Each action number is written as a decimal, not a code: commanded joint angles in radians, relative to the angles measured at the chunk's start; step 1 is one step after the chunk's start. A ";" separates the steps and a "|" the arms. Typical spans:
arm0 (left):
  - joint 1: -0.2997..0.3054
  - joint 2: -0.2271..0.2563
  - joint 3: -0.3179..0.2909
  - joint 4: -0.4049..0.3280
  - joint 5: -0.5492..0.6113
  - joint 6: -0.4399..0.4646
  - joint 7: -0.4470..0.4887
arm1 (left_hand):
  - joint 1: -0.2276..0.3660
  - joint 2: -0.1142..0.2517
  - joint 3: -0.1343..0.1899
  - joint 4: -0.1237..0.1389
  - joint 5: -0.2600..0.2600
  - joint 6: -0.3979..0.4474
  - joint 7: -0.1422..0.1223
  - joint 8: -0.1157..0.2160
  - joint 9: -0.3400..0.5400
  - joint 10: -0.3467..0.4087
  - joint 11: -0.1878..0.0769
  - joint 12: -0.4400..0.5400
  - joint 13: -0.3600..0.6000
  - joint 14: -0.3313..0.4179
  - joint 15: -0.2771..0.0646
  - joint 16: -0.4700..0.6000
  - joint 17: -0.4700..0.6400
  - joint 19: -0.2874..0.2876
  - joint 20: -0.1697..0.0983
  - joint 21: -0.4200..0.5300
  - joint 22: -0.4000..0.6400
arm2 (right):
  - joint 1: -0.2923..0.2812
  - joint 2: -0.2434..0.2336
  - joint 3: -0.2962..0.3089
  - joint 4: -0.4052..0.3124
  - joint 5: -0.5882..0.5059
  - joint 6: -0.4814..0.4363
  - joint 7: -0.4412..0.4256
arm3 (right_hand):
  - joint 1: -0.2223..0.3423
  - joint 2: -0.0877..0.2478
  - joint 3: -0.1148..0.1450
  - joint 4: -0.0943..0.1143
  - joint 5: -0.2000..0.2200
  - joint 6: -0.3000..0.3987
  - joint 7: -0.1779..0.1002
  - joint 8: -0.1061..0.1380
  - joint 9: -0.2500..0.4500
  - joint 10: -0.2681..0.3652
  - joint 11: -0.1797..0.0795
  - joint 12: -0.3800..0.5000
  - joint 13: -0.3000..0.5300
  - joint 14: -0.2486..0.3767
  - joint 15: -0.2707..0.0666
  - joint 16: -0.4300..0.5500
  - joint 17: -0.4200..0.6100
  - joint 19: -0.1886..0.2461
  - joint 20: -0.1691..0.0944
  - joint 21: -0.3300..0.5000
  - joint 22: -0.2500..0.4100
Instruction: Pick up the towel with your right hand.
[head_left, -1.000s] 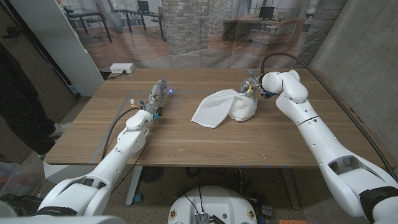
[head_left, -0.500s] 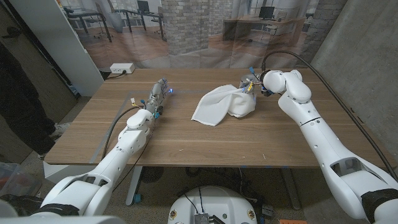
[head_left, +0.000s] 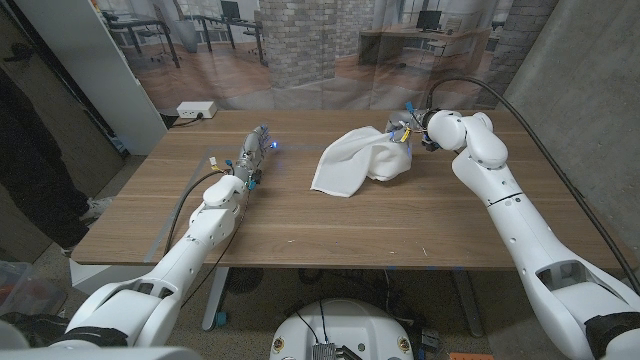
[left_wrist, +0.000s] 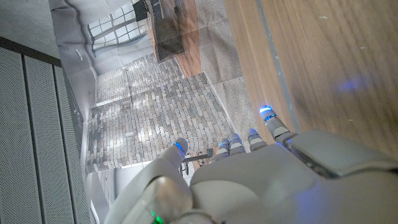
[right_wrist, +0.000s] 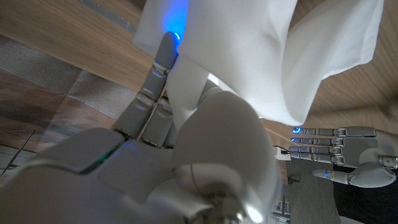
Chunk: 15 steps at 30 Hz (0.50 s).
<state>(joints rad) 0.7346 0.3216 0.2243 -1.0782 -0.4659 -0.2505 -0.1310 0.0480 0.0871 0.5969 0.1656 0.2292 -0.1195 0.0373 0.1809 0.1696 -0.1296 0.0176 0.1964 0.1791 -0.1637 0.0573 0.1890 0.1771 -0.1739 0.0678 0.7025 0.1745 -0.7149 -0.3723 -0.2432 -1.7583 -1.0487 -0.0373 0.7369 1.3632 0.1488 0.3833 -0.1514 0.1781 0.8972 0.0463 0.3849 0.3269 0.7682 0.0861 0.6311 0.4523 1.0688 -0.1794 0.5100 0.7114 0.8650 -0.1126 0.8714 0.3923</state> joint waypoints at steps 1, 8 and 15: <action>0.018 0.014 -0.008 -0.025 -0.010 0.001 -0.005 | -0.010 0.067 0.003 -0.003 -0.001 -0.006 -0.001 -0.001 0.003 -0.006 0.003 0.000 0.001 -0.007 0.001 -0.001 0.002 -0.025 0.003 -0.003 0.004 | -0.035 0.001 0.023 -0.057 -0.009 -0.001 -0.050 | 0.015 0.000 -0.005 0.001 0.008 0.008 -0.004 -0.001 0.006 0.005 0.004 0.007 0.008 -0.007 -0.048 -0.006 0.004 -0.010 -0.102 0.014 0.006; 0.027 0.022 -0.011 -0.038 -0.016 -0.001 -0.007 | -0.010 0.067 0.004 -0.004 -0.001 -0.005 -0.001 -0.001 0.003 -0.005 0.002 0.000 0.001 -0.006 0.002 -0.001 0.002 -0.024 0.002 -0.005 0.004 | -0.054 0.006 0.034 -0.088 -0.023 -0.004 -0.076 | 0.020 0.000 -0.009 0.002 0.009 0.011 -0.004 -0.006 0.008 0.005 0.003 0.011 0.014 -0.007 -0.048 -0.014 0.009 -0.018 -0.102 0.033 0.011; 0.038 0.028 -0.013 -0.052 -0.024 -0.001 -0.008 | -0.010 0.067 0.004 -0.004 -0.001 -0.005 -0.001 -0.001 0.003 -0.005 0.000 0.000 0.001 -0.006 0.001 -0.001 0.001 -0.024 0.002 -0.006 0.004 | -0.072 0.008 0.047 -0.118 -0.033 -0.001 -0.093 | 0.025 0.000 -0.014 0.002 0.010 0.016 -0.003 -0.009 0.012 0.004 0.002 0.013 0.019 -0.005 -0.048 -0.020 0.013 -0.025 -0.102 0.051 0.014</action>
<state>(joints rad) 0.7570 0.3391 0.2156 -1.1103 -0.4799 -0.2506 -0.1367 0.0480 0.0871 0.5969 0.1656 0.2292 -0.1196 0.0373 0.1809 0.1696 -0.1296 0.0176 0.1964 0.1790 -0.1637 0.0573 0.1890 0.1771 -0.1739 0.0679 0.6988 0.1745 -0.7589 -0.3688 -0.2148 -1.8302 -1.0653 -0.0401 0.6761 1.3748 0.1502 0.3739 -0.1503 0.1820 0.9025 0.0409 0.3792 0.3368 0.7681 0.0862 0.6371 0.4662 1.0683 -0.1791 0.4915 0.7208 0.8471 -0.1089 0.9138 0.4015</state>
